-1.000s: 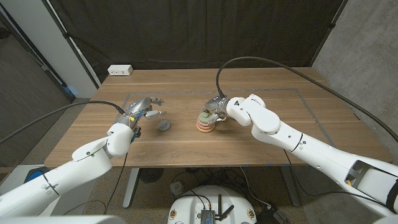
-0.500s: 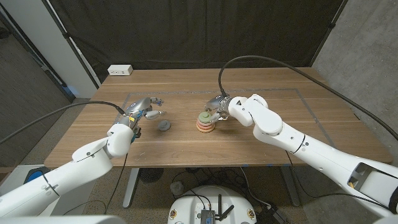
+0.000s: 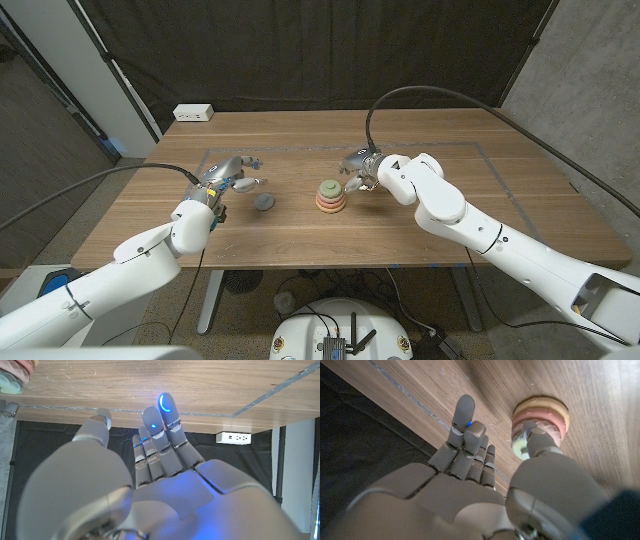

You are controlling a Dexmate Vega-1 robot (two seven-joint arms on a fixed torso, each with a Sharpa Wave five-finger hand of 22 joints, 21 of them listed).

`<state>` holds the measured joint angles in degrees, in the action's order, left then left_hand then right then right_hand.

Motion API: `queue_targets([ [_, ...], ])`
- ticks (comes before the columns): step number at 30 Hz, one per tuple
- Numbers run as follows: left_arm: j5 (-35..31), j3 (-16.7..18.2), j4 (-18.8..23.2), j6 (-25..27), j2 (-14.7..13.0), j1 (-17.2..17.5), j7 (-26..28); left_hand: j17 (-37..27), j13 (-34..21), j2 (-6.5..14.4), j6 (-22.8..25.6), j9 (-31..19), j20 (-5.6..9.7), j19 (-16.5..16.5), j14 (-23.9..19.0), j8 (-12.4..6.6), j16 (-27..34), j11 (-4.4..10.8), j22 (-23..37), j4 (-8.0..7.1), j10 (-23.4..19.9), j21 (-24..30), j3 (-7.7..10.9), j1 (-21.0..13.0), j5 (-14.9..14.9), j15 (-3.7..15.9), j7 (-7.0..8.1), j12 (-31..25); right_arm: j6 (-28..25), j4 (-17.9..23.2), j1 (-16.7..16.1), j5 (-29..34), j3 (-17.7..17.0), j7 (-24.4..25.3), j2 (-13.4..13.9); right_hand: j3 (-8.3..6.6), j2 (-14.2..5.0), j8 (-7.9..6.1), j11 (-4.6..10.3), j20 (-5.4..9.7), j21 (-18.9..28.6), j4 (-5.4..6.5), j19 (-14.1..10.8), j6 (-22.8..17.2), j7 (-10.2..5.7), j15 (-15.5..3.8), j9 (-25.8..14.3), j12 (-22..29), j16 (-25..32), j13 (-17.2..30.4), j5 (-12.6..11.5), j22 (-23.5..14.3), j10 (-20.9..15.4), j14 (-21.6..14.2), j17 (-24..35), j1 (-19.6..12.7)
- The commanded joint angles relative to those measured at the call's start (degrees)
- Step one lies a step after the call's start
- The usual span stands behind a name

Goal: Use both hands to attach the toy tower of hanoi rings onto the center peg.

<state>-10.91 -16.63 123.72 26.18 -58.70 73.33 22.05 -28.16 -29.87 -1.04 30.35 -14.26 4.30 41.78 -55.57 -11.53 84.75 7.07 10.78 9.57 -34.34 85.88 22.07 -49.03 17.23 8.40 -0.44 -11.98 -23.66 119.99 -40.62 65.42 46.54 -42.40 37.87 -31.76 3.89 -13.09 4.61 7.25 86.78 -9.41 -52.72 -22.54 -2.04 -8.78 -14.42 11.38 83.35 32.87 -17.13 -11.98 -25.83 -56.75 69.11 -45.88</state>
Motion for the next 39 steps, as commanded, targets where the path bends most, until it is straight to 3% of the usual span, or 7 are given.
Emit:
queue_targets([
  [1, -0.1, 0.9, 2.0, 1.2, -1.0, 1.1, -0.7, -0.1, -0.2, -0.1, -0.6, -0.1, 7.52, 0.1, 0.1, 0.15, 0.2, 0.15, 0.1, 0.08, 0.4, 0.4, 0.15, -0.2, 0.3, 4.06, -0.12, 0.1, -5.1, 3.3, -6.2, -2.2, -5.1, 7.6, 1.9, -0.56, -1.36, -0.76, 0.51, 5.18, 0.5, -0.04, -0.6, -1.6, 0.28, -3.71, -0.3, 0.8, 0.8, -0.2, 0.2, -0.2, -1.9, -1.3, 0.5, -0.6],
  [14, -0.8, 0.1, 2.0, 1.5, -0.2, 0.0, -0.8, 0.0, -0.2, -0.2, -1.0, 0.0, 7.52, -0.1, 0.2, 0.18, 0.2, 0.09, 0.1, 0.06, 0.7, 0.4, 0.18, -0.3, 0.3, 4.06, -0.21, 0.0, -8.3, 5.1, -9.6, -3.8, -7.1, 13.2, 3.5, -0.76, -2.01, -1.51, 1.18, 5.19, 0.8, -0.05, -1.1, -3.8, 0.11, -3.68, -0.3, 1.3, 1.9, -0.2, 0.0, -0.2, -3.7, -2.7, 1.1, -1.1],
  [39, -2.0, -2.1, 1.4, 2.8, 0.7, -3.4, -1.9, 0.1, -0.2, -0.4, -1.8, 0.0, 7.52, -0.5, 0.5, 0.26, 0.1, -0.02, 0.2, 0.03, 1.5, 0.3, 0.29, -0.4, 0.4, 4.05, -0.35, 0.2, -11.3, 5.6, -15.7, -11.6, -11.8, 28.6, 7.5, -1.05, -2.35, -1.64, 1.82, 5.16, 1.1, -0.21, -1.6, -4.7, -0.72, -3.65, -0.1, 1.7, 2.8, 0.3, -0.2, -0.3, -4.8, -3.5, 1.2, -1.8],
])
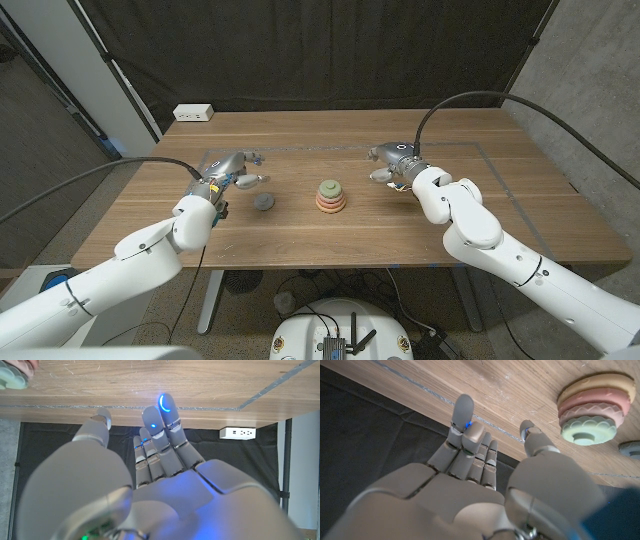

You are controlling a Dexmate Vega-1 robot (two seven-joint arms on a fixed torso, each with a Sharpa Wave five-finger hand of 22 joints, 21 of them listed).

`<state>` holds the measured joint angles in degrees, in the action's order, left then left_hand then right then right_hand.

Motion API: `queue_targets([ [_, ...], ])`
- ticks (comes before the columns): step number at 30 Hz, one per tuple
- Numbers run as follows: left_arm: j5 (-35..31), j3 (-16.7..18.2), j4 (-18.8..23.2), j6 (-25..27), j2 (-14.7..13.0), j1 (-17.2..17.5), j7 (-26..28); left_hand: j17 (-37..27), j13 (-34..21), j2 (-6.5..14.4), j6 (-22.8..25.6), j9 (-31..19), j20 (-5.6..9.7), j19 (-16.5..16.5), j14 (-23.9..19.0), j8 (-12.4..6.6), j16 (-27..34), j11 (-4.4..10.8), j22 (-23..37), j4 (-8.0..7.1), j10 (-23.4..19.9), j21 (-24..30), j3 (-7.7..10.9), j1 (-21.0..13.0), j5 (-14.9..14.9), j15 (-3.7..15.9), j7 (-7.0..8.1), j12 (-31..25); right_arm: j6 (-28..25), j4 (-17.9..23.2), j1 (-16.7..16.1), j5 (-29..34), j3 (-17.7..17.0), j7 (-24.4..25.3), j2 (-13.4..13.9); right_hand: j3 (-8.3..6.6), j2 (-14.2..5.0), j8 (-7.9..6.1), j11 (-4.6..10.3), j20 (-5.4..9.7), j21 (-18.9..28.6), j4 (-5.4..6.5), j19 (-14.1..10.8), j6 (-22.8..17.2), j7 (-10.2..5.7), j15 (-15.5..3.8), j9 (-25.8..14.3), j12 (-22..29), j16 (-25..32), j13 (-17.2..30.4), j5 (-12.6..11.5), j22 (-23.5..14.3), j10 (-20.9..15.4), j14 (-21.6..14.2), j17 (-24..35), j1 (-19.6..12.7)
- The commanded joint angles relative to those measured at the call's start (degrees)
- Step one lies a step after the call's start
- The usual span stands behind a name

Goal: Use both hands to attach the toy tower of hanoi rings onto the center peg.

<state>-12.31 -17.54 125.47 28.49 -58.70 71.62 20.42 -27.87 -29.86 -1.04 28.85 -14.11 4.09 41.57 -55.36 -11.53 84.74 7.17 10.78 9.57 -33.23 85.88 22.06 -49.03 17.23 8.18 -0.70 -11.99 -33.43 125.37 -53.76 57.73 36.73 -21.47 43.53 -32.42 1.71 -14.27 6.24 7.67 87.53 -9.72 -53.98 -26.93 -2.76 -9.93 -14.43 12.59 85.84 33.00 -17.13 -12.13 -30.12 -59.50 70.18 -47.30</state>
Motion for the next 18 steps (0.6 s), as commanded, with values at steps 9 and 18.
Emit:
queue_targets([
  [9, -1.1, -2.0, -0.7, 1.0, 0.9, -2.9, -0.6, -0.2, -0.3, -0.4, -0.4, -0.1, 7.75, -0.3, 0.3, 0.21, 0.2, -0.08, 0.2, 0.01, 0.5, 0.4, 0.33, -0.5, 0.4, 4.27, -0.09, 0.1, -2.1, 0.2, -4.7, -7.7, -4.0, 13.1, 3.5, -0.49, -0.19, -0.51, 0.29, 4.76, 0.4, 0.03, -0.4, -0.7, -0.21, -2.48, -0.1, 0.5, 0.6, 0.4, -0.2, -0.1, -0.7, -0.9, 0.2, -0.6],
  [18, -1.4, -4.6, -2.5, 0.0, 2.5, -6.0, -1.8, -0.2, -0.2, -0.4, -0.3, -0.1, 7.73, -0.4, 0.4, 0.1, 0.2, -0.27, 0.2, -0.02, 0.3, 0.5, 0.35, -0.5, 0.4, 4.27, -0.16, 0.0, -3.1, -0.2, -6.8, -11.6, -5.6, 17.9, 5.3, -0.61, -0.22, -0.48, 0.37, 4.77, 0.4, -0.09, -0.5, -0.7, -0.41, -2.5, -0.1, 0.6, 0.5, 0.6, -0.2, -0.1, -1.0, -0.6, -0.1, -1.0],
])
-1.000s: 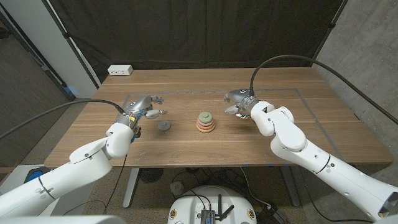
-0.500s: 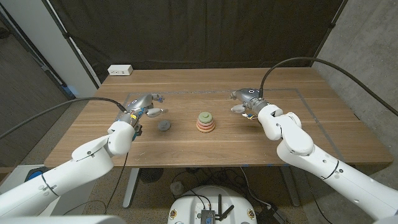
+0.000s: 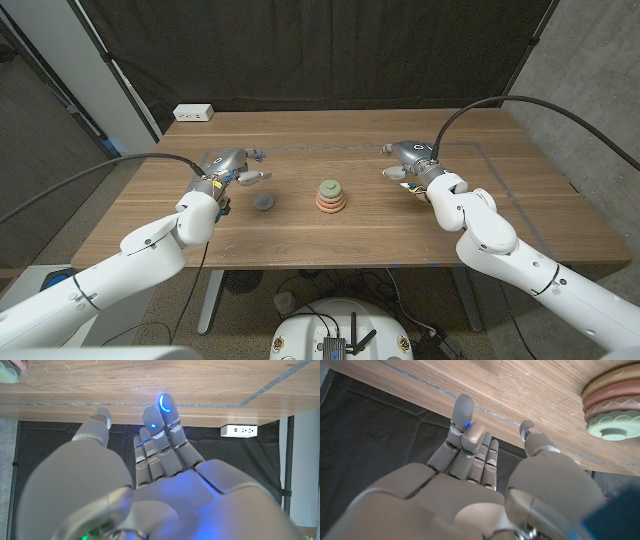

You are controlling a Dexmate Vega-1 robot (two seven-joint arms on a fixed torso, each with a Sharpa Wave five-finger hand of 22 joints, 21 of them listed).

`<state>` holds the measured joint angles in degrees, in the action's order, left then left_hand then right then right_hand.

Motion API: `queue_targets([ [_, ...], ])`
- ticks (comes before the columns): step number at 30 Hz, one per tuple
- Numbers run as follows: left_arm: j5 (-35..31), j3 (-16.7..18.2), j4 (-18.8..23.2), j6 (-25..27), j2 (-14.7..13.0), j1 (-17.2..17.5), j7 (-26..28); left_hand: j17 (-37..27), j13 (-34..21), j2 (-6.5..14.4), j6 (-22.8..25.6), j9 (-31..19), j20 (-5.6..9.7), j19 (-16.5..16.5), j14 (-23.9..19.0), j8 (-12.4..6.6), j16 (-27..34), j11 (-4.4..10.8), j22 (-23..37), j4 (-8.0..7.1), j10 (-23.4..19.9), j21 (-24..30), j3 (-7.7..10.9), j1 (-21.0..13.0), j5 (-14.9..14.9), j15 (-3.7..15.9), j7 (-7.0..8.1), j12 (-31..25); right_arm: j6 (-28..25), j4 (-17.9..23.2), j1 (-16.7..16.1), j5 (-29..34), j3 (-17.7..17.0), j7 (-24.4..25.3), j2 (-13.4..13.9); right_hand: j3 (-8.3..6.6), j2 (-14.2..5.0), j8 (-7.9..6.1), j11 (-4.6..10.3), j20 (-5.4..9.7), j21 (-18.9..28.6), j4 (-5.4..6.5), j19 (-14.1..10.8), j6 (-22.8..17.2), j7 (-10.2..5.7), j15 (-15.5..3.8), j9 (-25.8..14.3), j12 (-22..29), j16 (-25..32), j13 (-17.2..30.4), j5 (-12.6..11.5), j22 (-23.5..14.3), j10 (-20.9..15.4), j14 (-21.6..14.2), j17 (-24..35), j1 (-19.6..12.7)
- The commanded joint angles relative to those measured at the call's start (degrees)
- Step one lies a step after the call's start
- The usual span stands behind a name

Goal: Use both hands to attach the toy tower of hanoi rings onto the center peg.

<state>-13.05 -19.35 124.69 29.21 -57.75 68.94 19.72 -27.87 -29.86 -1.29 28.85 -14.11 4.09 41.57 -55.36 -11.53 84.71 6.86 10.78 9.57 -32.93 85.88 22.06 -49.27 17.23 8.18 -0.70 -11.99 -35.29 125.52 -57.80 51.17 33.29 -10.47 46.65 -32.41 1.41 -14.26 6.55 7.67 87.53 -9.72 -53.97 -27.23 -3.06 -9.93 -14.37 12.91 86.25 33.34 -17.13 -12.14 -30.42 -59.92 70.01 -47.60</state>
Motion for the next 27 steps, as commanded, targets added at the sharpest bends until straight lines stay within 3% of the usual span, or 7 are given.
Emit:
queue_targets([
  [1, -0.6, -3.0, -1.8, -0.8, 1.8, -3.6, -1.0, -0.2, -0.2, -0.2, -0.3, -0.1, 7.73, -0.4, 0.4, 0.09, 0.2, 0.05, 0.2, -0.03, 0.0, 0.5, 0.36, -0.2, 0.4, 4.28, -0.15, 0.0, -1.4, -0.4, -3.0, -5.3, -2.3, 7.3, 2.4, -0.63, 0.08, -0.5, 0.14, 4.77, 0.4, -0.11, -0.5, -0.5, -0.13, -2.5, -0.1, 0.2, 0.1, 0.3, -0.2, -0.1, -0.7, -0.2, 0.1, -0.7],
  [20, -2.3, -4.3, -0.2, 2.3, 1.3, -5.1, -2.1, -0.3, -0.2, -0.1, -0.6, -0.1, 7.71, -0.5, 0.6, 0.07, 0.3, 0.08, 0.2, -0.12, 0.3, 0.5, 0.35, -0.1, 0.4, 4.27, -0.14, 0.0, -2.1, -1.8, -4.7, -10.0, -3.2, 15.9, 5.1, -0.85, 0.02, -0.39, 0.22, 4.76, 0.4, -0.15, -0.5, -0.5, -0.27, -2.48, -0.1, 0.2, 0.2, 0.7, -0.2, 0.0, -0.9, -0.1, 0.0, -1.5],
  [27, -2.7, -4.6, 0.7, 3.3, 0.5, -5.4, -3.4, -0.4, -0.2, -0.2, -0.8, -0.1, 7.71, -0.5, 0.6, 0.08, 0.5, 0.07, 0.2, -0.12, 0.5, 0.5, 0.34, 0.0, 0.4, 4.26, -0.19, 0.0, -3.2, -1.2, -5.1, -10.3, -2.7, 16.8, 6.1, -0.87, 0.06, -0.38, 0.19, 4.75, 0.2, -0.12, -0.3, -0.6, -0.37, -2.47, 0.0, 0.1, 0.3, 0.8, -0.1, 0.1, -0.8, -0.1, 0.1, -1.6],
])
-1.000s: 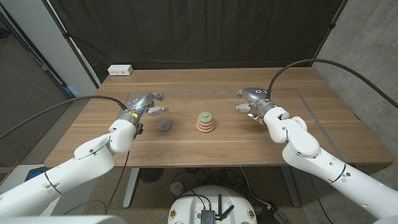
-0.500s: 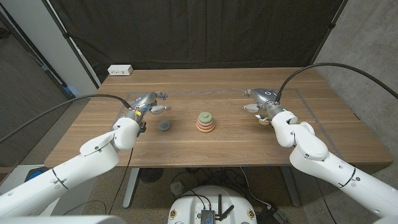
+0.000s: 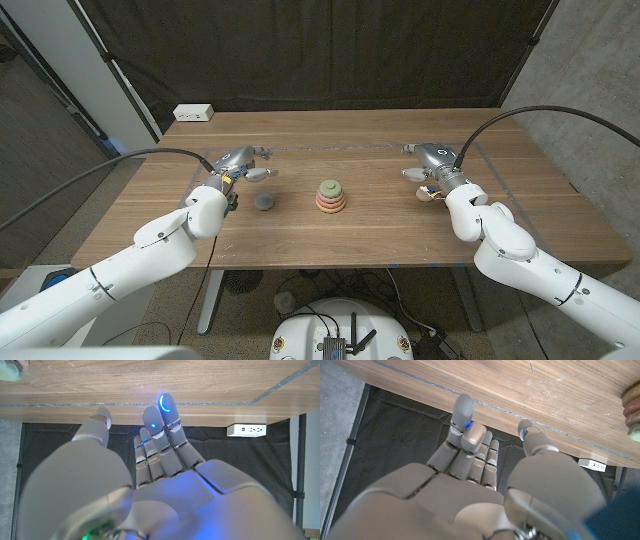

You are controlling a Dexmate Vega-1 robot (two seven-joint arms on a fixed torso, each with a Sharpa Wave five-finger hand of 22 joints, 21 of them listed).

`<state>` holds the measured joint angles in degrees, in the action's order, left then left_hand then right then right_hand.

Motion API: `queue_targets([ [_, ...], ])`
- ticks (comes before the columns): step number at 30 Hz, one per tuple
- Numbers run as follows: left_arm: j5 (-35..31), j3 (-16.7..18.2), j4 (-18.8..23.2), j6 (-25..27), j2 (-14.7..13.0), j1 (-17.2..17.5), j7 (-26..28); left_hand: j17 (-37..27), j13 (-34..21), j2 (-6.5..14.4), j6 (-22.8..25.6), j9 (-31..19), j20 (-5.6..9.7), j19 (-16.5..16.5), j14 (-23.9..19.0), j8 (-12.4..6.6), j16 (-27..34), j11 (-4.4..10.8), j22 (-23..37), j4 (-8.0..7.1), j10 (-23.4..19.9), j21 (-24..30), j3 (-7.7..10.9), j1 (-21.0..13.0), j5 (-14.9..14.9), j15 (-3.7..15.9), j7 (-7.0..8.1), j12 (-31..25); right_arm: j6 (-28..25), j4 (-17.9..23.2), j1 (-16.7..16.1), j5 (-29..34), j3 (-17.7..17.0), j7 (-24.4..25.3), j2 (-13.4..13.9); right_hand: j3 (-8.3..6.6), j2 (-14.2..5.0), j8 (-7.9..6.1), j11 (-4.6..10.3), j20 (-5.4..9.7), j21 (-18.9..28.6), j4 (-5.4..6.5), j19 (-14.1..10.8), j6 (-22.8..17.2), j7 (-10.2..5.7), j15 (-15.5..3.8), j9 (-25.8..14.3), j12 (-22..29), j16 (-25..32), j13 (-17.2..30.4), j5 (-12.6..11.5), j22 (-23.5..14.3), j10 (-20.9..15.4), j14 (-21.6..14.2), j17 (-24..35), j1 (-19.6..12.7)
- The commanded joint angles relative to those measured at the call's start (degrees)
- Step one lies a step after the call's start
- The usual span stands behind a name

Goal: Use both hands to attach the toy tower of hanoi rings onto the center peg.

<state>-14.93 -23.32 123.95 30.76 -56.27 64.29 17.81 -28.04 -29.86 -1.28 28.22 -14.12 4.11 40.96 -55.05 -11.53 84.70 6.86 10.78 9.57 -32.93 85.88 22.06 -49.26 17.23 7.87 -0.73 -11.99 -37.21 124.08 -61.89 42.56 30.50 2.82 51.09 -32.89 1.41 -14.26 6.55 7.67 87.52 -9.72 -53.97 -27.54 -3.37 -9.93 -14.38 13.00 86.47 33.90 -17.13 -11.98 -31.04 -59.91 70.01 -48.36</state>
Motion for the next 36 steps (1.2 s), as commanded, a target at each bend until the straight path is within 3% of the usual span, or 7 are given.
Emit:
queue_targets([
  [1, -0.9, -0.7, 1.7, 1.9, -1.2, -0.7, -1.6, -0.1, -0.2, -0.2, -0.3, -0.1, 7.69, 0.1, 0.4, 0.11, 0.3, 0.1, 0.2, -0.12, 0.5, 0.5, 0.35, 0.0, 0.4, 4.57, -0.16, 0.0, -1.3, 0.3, -1.1, -1.8, 0.1, 3.7, 1.7, -0.4, 0.05, -0.37, 0.2, 4.75, 0.3, -0.12, -0.3, -0.3, -0.06, -2.47, 0.0, 0.0, 0.1, 0.3, -0.1, -0.1, -0.2, -0.1, 0.1, -0.9],
  [7, -1.7, -0.5, 3.8, 3.7, -3.6, -0.6, -3.8, -0.2, -0.1, -0.2, 0.0, -0.1, 7.7, 0.0, 0.3, -0.05, 0.4, -0.14, 0.2, -0.1, 0.4, 0.6, 0.36, 0.0, 0.4, 4.58, -0.47, -0.1, -1.9, 0.8, -1.5, -2.4, 0.4, 4.4, 2.1, -0.4, 0.09, -0.35, 0.27, 4.74, 0.2, -0.07, -0.1, -0.3, -0.03, -2.47, 0.0, -0.1, -0.2, 0.4, -0.1, 0.0, -0.1, 0.3, -0.2, -1.0],
  [22, -2.4, -0.1, 7.8, 6.0, -12.7, -2.5, -14.4, 0.2, 0.4, -1.4, -1.5, 0.2, 7.82, -0.6, 1.0, 0.45, 0.2, -0.92, 0.2, 0.63, 2.9, 0.4, 0.46, -1.3, 0.5, 4.6, -0.78, 0.9, -3.3, 1.9, -2.0, -3.1, 1.3, 5.6, 2.8, -0.32, 0.08, -0.32, 0.23, 4.72, 0.1, 0.13, 0.1, -0.4, -0.14, -2.46, 0.0, -0.2, -0.2, 0.7, 0.0, 0.1, -0.1, 0.4, 0.0, -0.9],
  [27, -2.2, 0.2, 8.3, 5.5, -15.5, -3.2, -17.6, 0.3, 0.6, -1.7, -1.2, 0.2, 7.86, -0.7, 1.2, 0.23, 0.2, -0.51, 0.2, 0.83, 3.3, 0.4, 0.63, -2.2, 0.6, 4.6, -0.2, 0.9, -3.5, 2.3, -1.8, -2.9, 1.7, 5.5, 3.0, -0.3, 0.07, -0.32, 0.23, 4.72, 0.1, 0.17, 0.1, -0.5, -0.15, -2.46, 0.0, -0.1, -0.2, 0.8, 0.0, 0.1, -0.3, 0.4, 0.0, -0.9],
  [36, -0.8, 1.5, 7.8, 2.8, -18.9, -3.8, -21.3, 0.6, 1.1, -2.8, -3.5, 0.5, 7.71, -1.2, 1.6, 0.83, 0.1, -1.08, 0.3, 0.7, 5.8, 0.5, 0.39, -3.2, 0.6, 4.6, -0.32, 1.4, -4.3, 2.7, -1.5, -2.3, 2.4, 5.4, 2.9, -0.27, 0.06, -0.34, 0.34, 4.72, 0.1, 0.23, 0.2, -0.6, -0.13, -2.45, 0.0, -0.1, -0.2, 0.9, 0.0, 0.2, -0.3, 0.5, 0.1, -0.8],
])
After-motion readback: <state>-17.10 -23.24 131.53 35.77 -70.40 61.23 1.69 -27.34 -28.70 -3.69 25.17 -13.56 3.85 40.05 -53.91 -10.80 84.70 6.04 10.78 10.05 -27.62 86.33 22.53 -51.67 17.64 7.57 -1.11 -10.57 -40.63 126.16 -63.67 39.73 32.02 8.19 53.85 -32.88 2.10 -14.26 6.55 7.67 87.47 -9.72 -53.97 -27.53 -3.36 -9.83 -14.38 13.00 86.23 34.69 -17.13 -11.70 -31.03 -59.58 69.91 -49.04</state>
